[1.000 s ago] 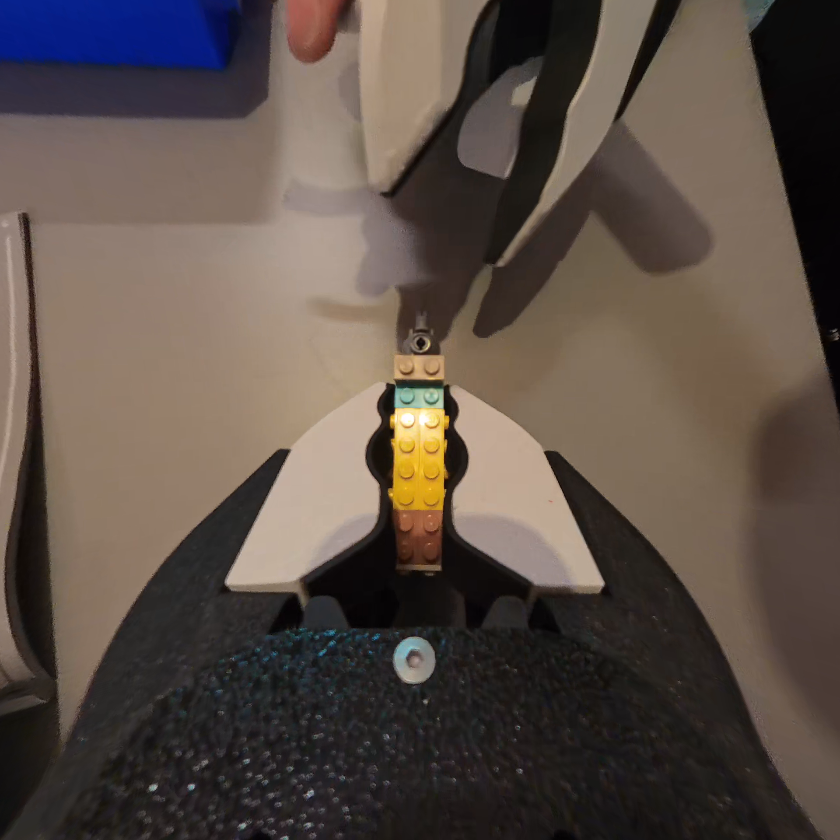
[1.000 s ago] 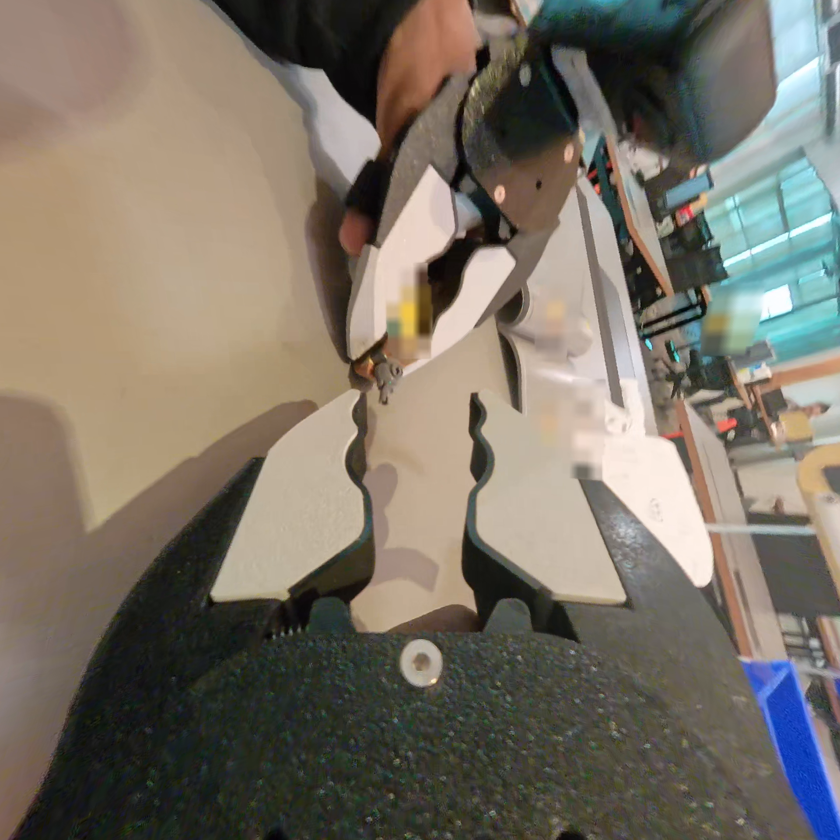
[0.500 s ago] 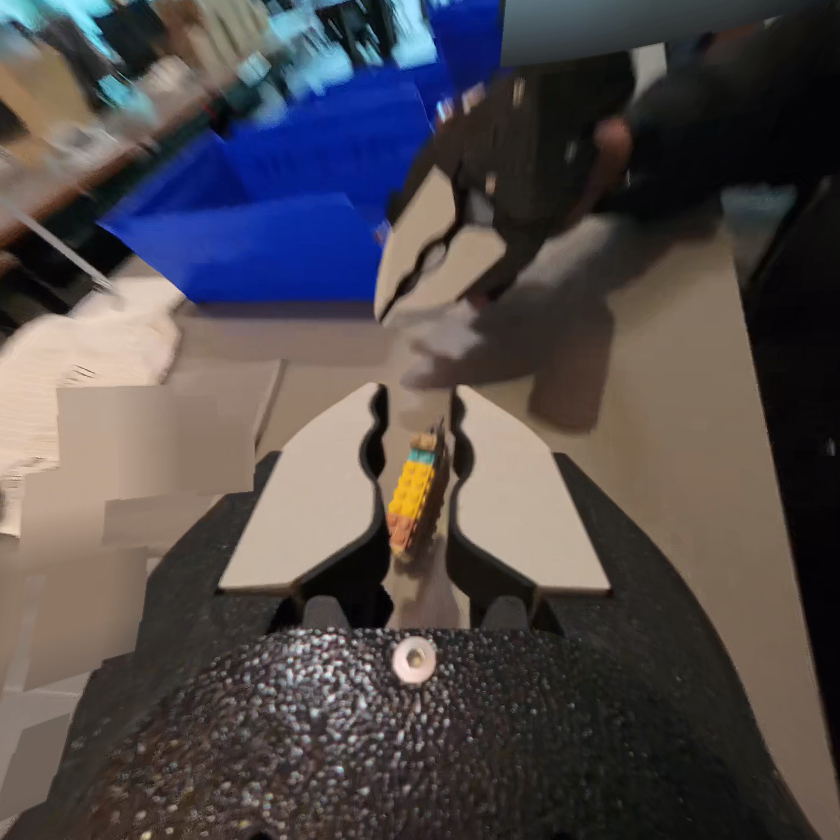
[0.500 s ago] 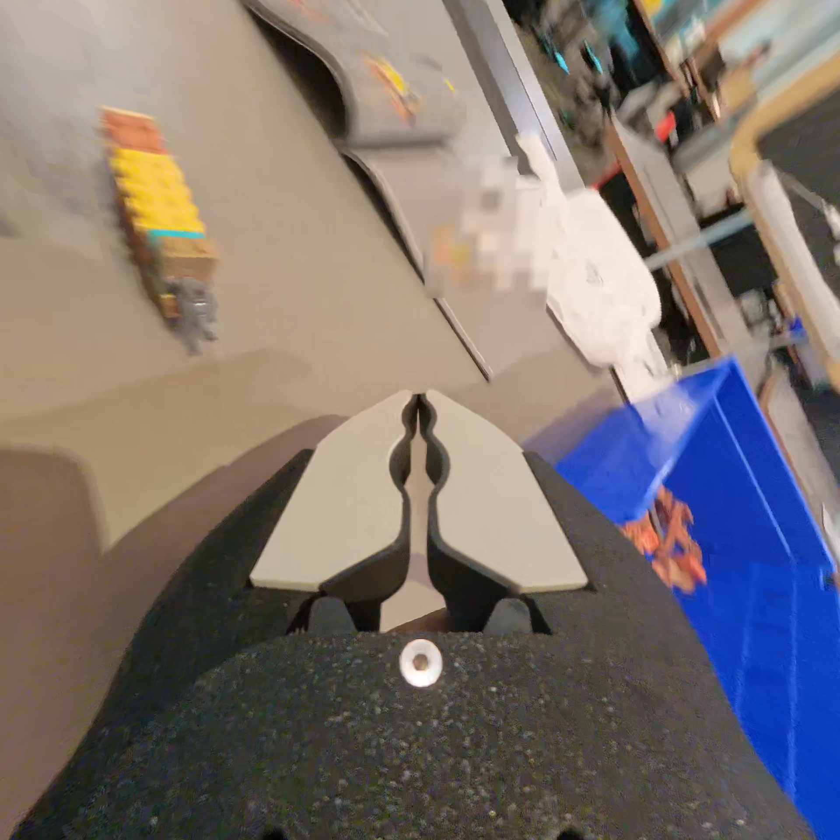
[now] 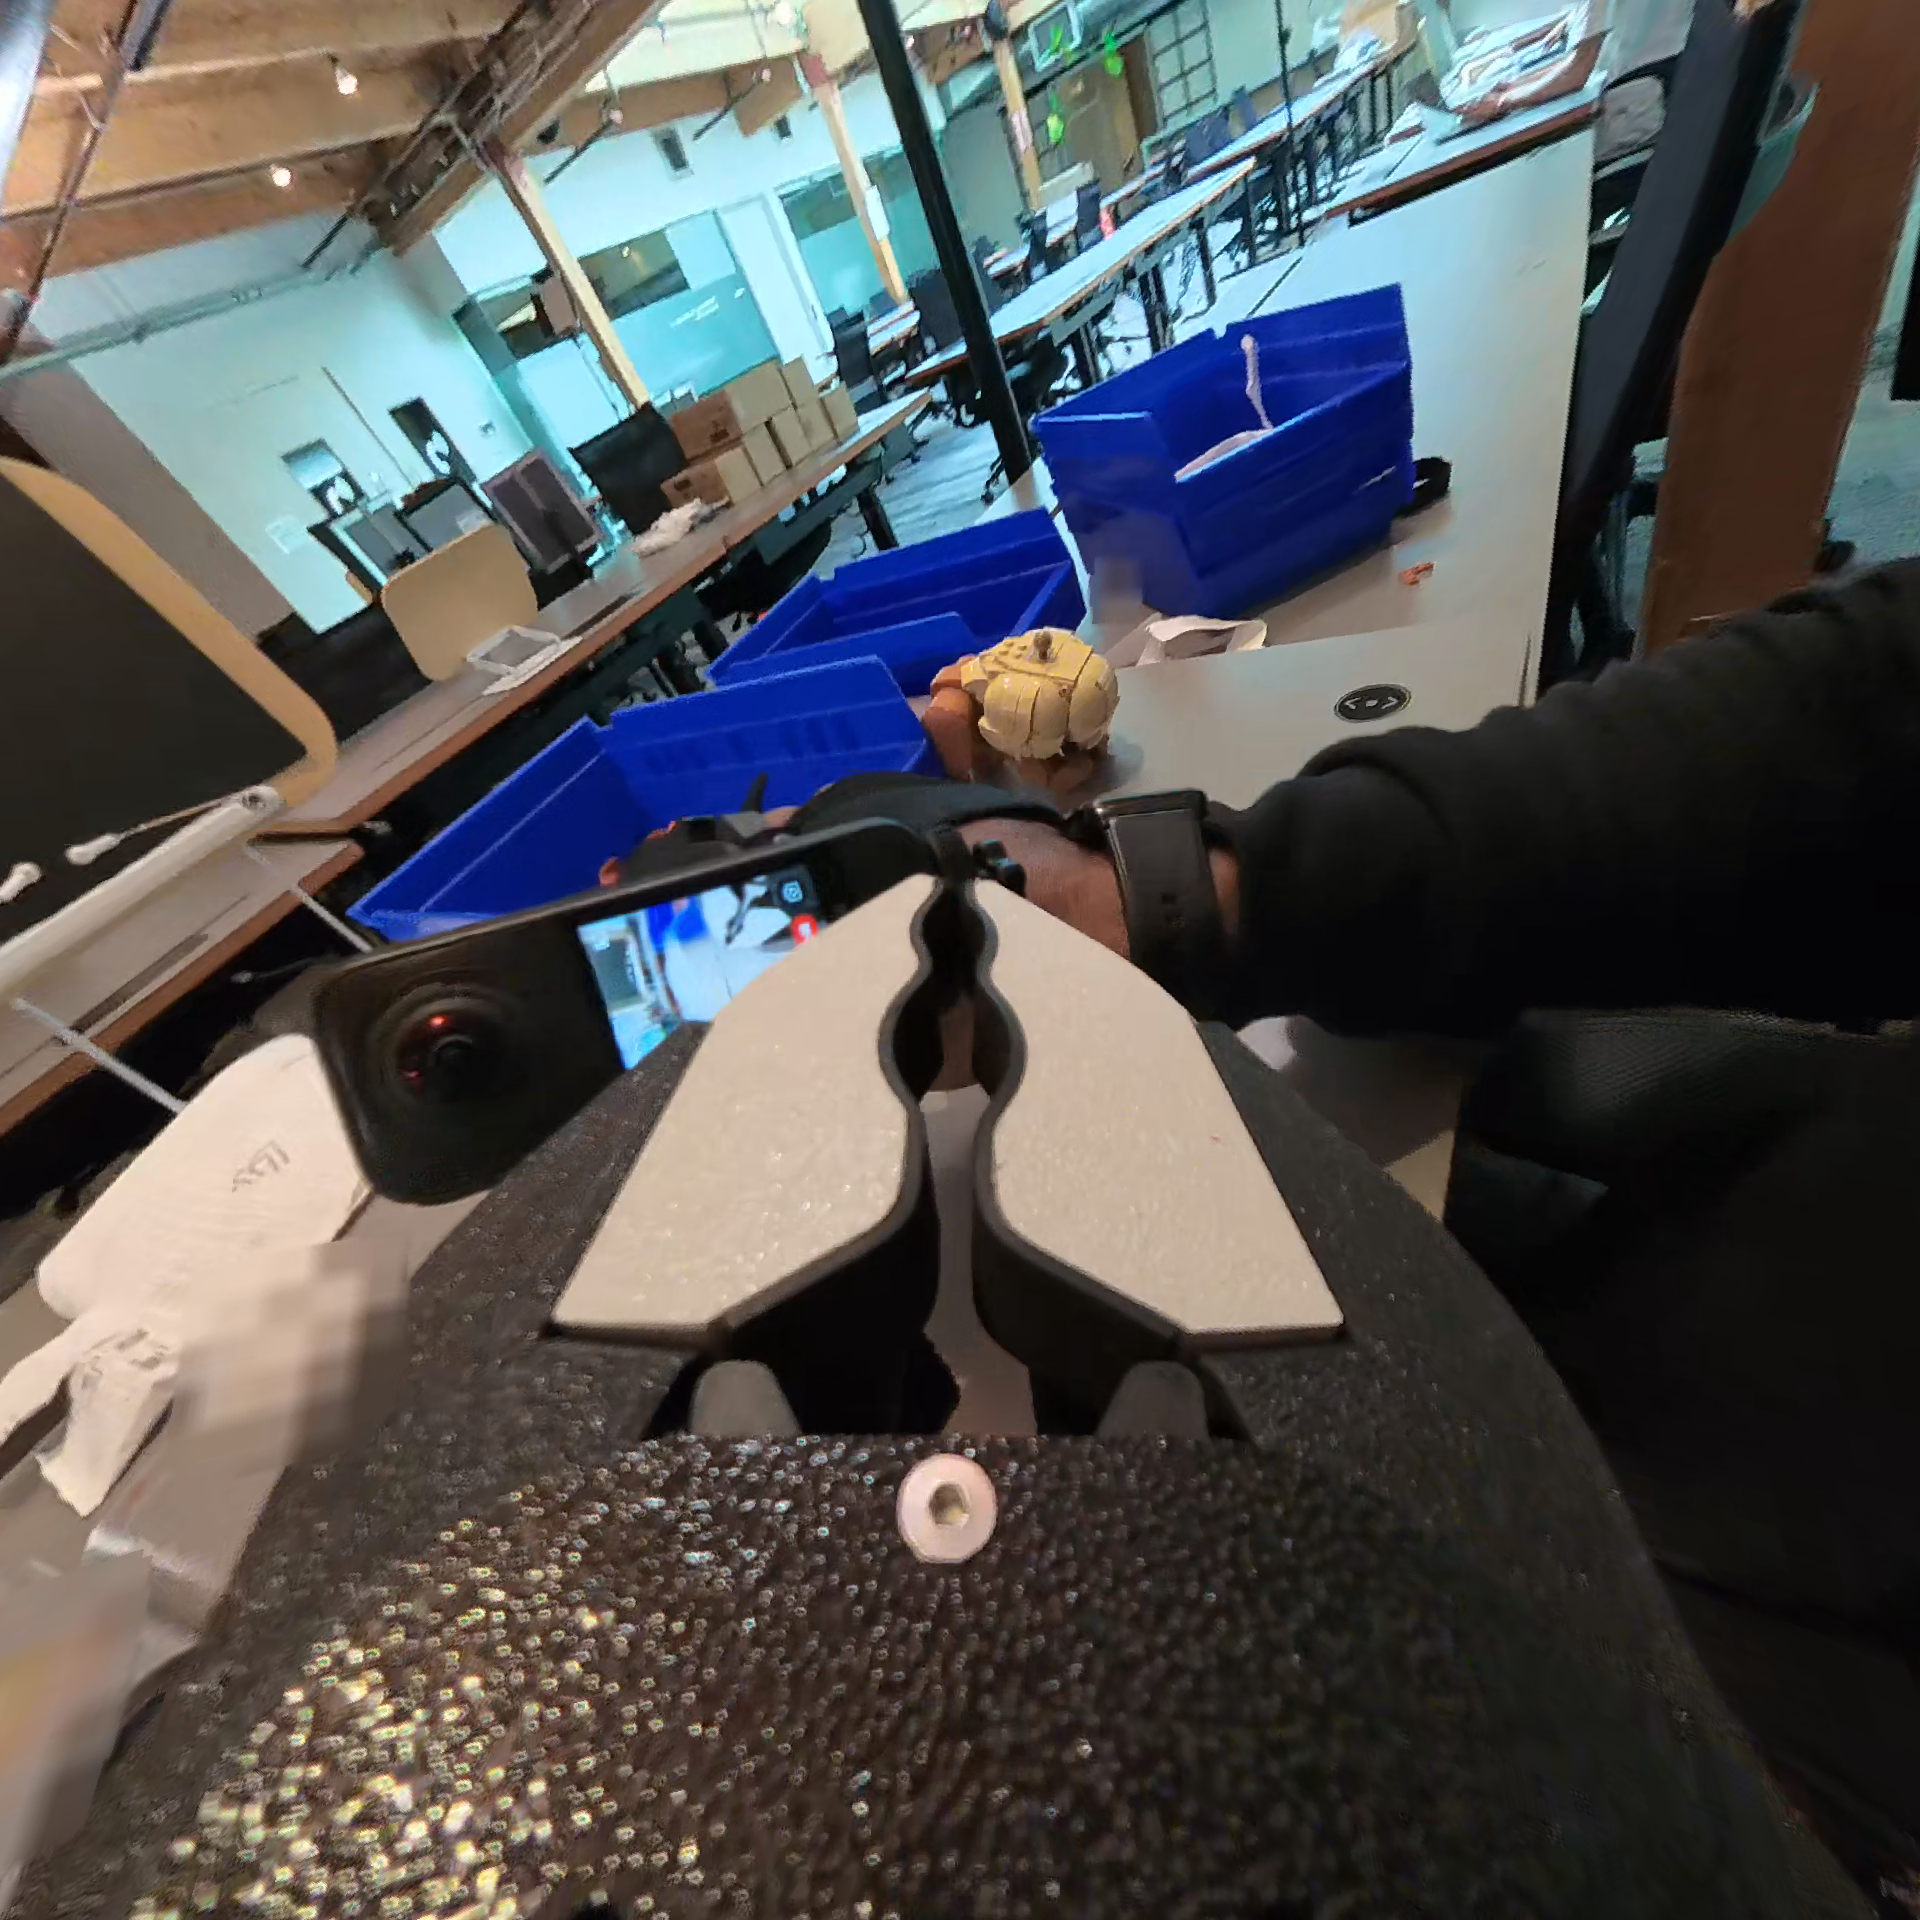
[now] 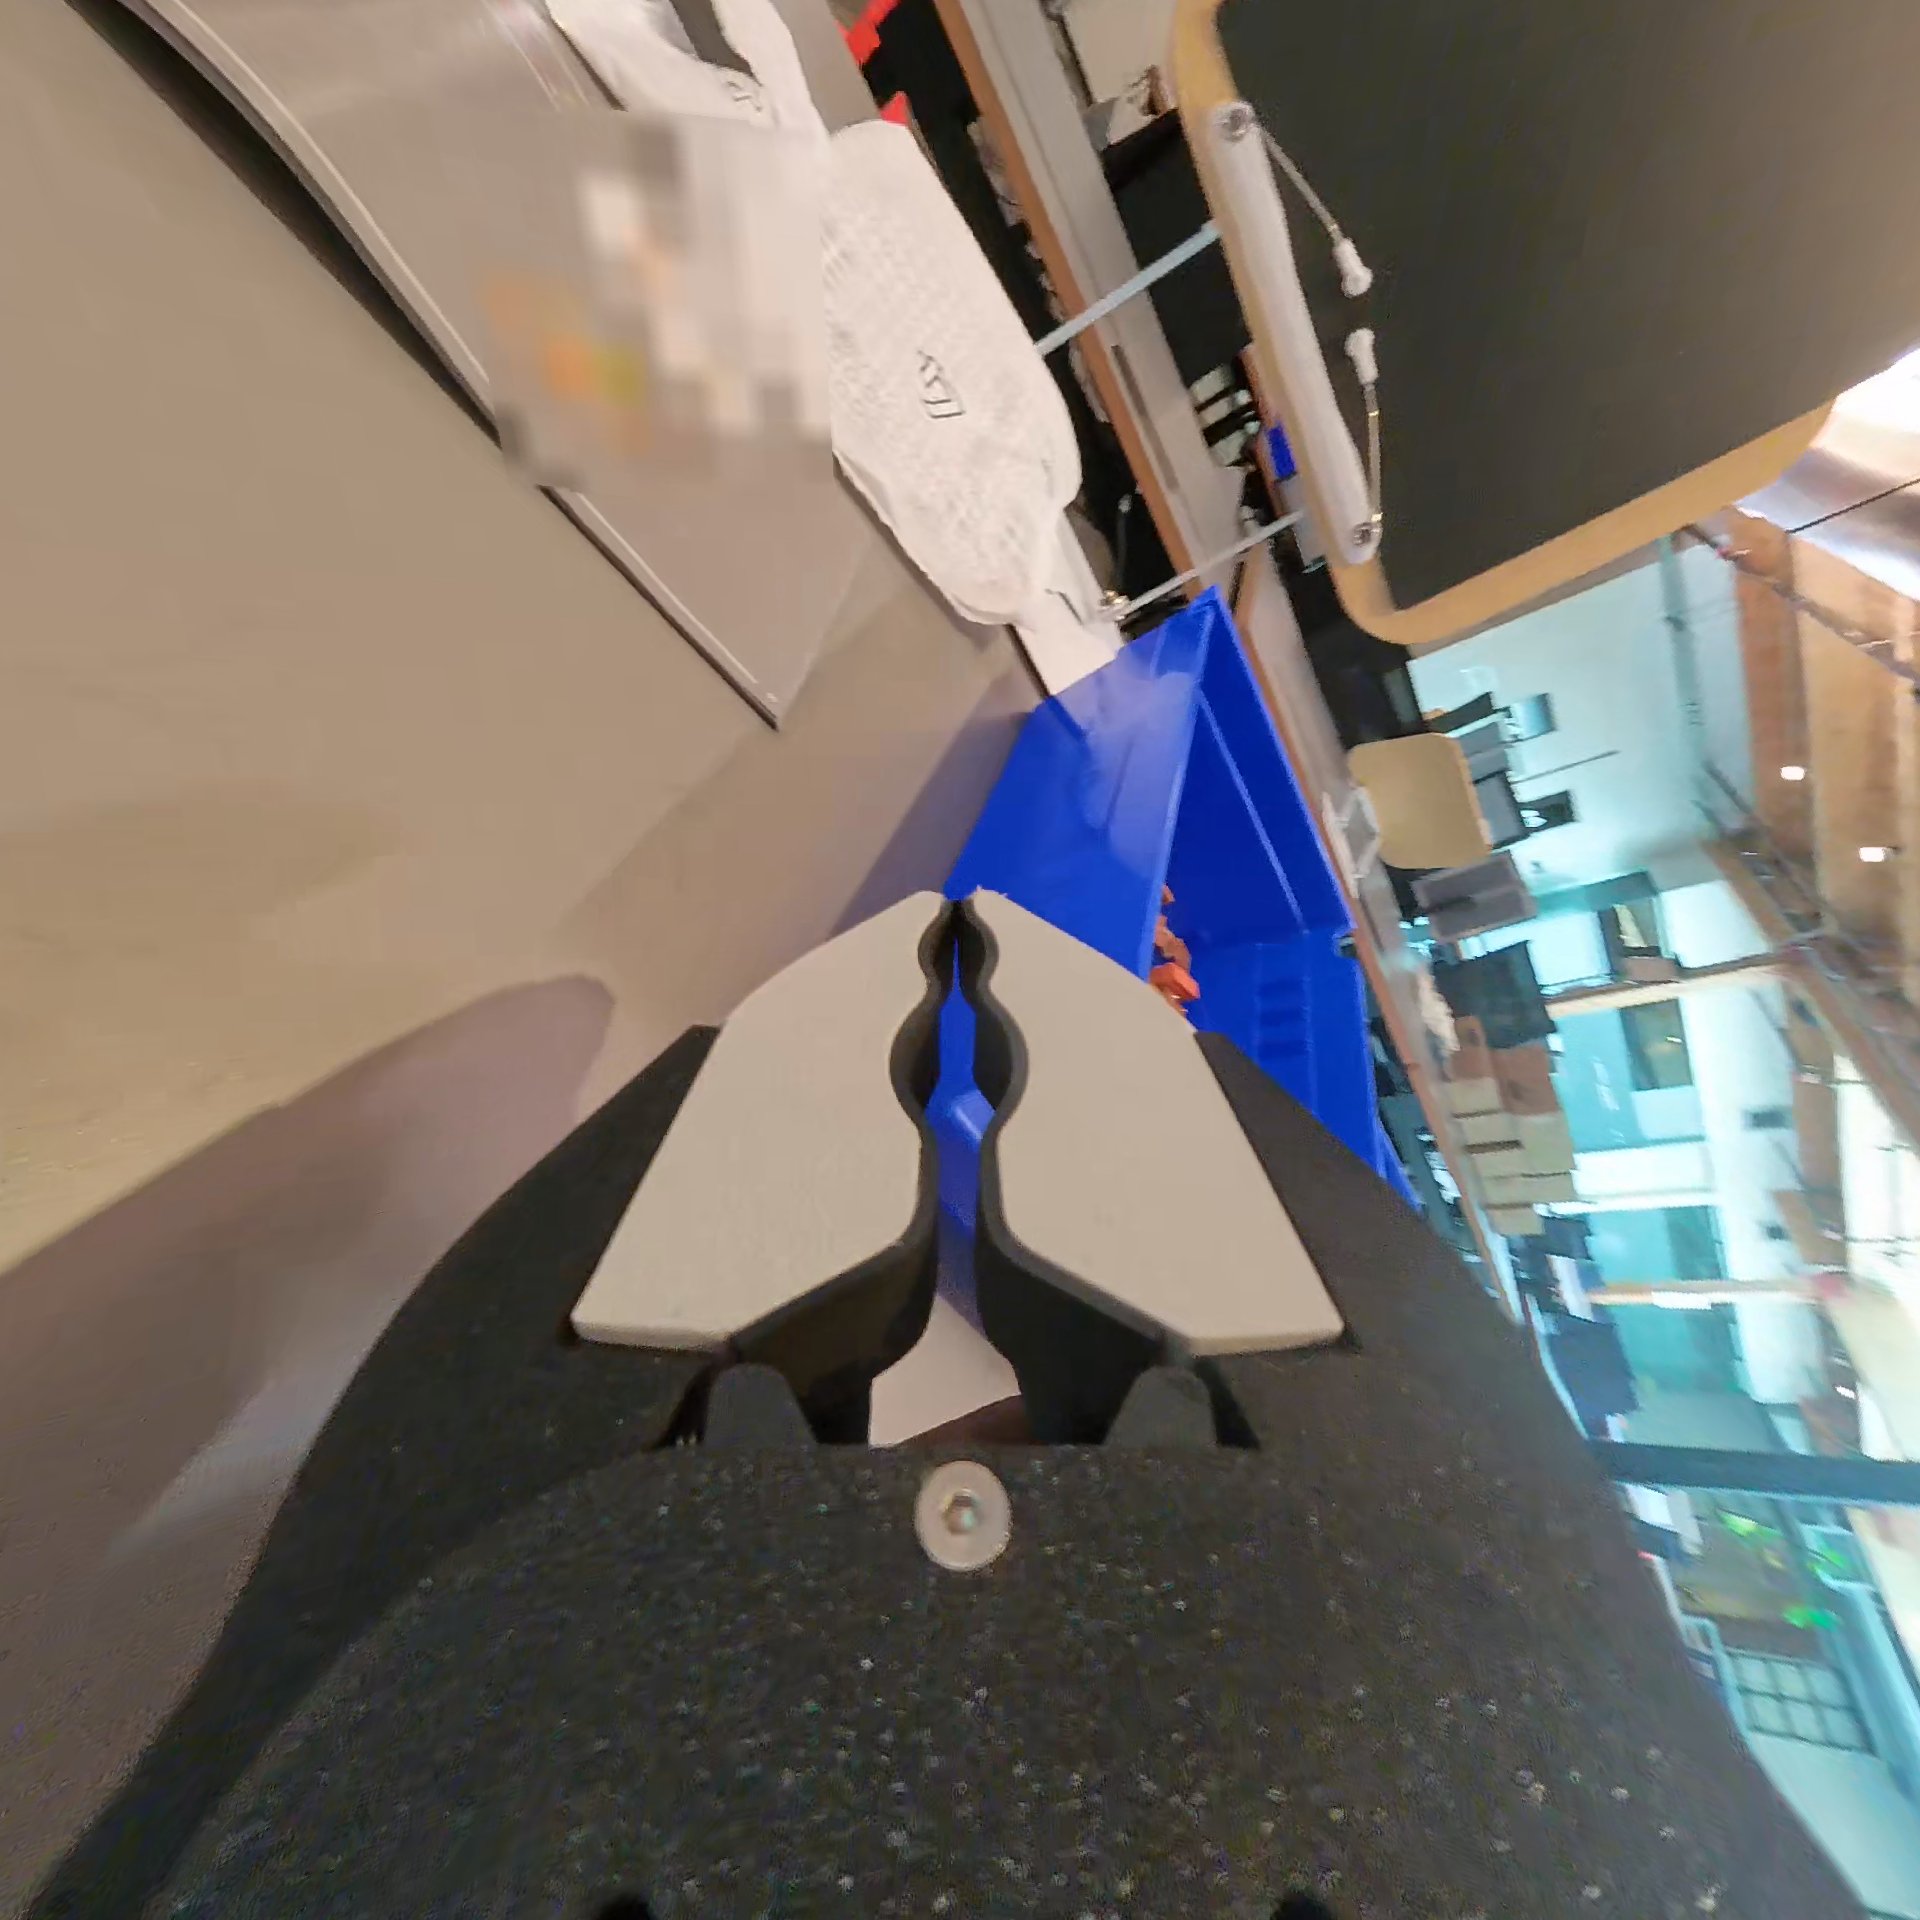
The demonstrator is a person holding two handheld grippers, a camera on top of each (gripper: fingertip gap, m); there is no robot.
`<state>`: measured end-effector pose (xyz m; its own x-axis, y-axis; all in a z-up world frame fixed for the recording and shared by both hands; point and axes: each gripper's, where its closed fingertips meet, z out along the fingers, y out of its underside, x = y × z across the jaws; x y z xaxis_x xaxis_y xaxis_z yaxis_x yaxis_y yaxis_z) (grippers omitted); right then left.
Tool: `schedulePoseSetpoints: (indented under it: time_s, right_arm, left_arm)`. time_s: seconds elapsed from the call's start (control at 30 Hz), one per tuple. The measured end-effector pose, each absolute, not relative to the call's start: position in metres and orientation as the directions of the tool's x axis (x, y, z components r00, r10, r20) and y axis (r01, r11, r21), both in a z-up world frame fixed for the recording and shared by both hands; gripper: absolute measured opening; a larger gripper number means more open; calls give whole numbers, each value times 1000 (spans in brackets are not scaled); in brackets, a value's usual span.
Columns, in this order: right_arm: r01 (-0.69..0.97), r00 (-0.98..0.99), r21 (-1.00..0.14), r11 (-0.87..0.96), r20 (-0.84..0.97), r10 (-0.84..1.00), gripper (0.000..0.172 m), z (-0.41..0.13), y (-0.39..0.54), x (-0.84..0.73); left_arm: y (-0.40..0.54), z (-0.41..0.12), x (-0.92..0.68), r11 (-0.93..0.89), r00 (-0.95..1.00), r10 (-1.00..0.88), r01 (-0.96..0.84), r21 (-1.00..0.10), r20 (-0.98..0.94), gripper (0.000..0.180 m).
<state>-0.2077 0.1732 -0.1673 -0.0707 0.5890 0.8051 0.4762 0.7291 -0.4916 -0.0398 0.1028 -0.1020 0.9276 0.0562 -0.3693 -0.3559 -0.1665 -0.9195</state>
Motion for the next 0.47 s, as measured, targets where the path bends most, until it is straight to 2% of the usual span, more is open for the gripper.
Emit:
schedulePoseSetpoints:
  time_s: [0.2,0.47]
  right_arm:
    - [461,-23,-455,762,852,523,0,-154,166,-197]
    - [440,46,-439,783,882,469,0,-151,177,-207]
  left_arm:
    - [101,-117,-44,-249,937,102,-300,-921,-333,0]
    - [102,-120,-42,-245,972,61,-204,-948,-225,0]
